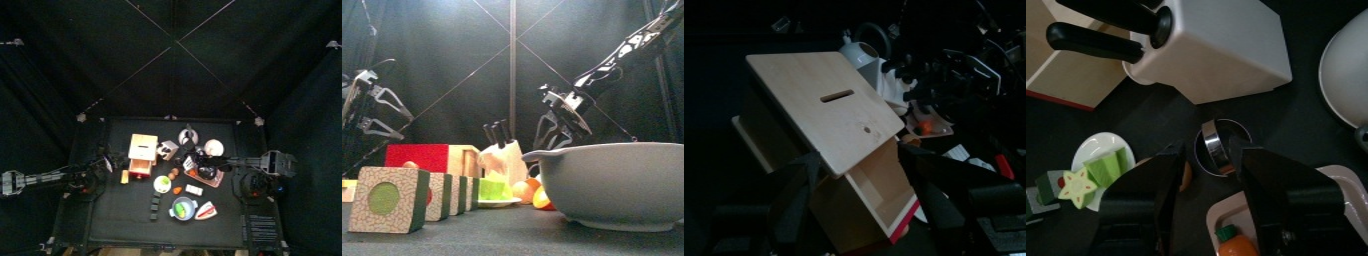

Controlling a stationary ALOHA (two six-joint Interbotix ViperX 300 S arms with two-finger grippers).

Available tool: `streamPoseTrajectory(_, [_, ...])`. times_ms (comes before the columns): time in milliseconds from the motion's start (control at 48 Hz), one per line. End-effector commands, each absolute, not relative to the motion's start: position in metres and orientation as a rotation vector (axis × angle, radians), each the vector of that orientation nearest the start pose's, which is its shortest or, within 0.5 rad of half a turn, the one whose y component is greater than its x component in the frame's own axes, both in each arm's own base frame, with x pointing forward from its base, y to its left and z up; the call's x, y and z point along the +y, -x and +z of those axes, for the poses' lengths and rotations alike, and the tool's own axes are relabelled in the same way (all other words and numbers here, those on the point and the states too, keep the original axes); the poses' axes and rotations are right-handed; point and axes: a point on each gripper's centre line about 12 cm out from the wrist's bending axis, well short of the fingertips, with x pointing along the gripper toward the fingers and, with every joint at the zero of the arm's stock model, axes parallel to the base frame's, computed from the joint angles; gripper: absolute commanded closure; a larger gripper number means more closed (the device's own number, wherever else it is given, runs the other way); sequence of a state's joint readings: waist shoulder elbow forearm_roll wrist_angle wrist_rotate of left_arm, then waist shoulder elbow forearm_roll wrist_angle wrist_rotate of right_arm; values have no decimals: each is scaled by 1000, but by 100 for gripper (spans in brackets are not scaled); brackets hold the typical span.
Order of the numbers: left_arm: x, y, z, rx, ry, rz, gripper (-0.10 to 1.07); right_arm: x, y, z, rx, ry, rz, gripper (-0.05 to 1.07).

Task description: Close drawer

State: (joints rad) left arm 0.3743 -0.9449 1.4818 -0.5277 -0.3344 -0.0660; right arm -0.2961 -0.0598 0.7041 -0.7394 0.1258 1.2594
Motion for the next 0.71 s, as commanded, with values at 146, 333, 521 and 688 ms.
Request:
streamPoseTrajectory(146, [56,-169,199,92,509,404,2,-117,-357,240,445,-536,-495,38])
streamPoseTrajectory(333, [19,-184,207,165,467,184,7,-139,-367,280,311,-512,-477,61])
streamPoseTrajectory(521, [-9,-195,191,318,488,77,29,-185,-418,281,239,-512,-466,67])
streamPoseTrajectory(688, [-10,-200,174,410,530,110,32,-207,-468,274,224,-493,-465,67])
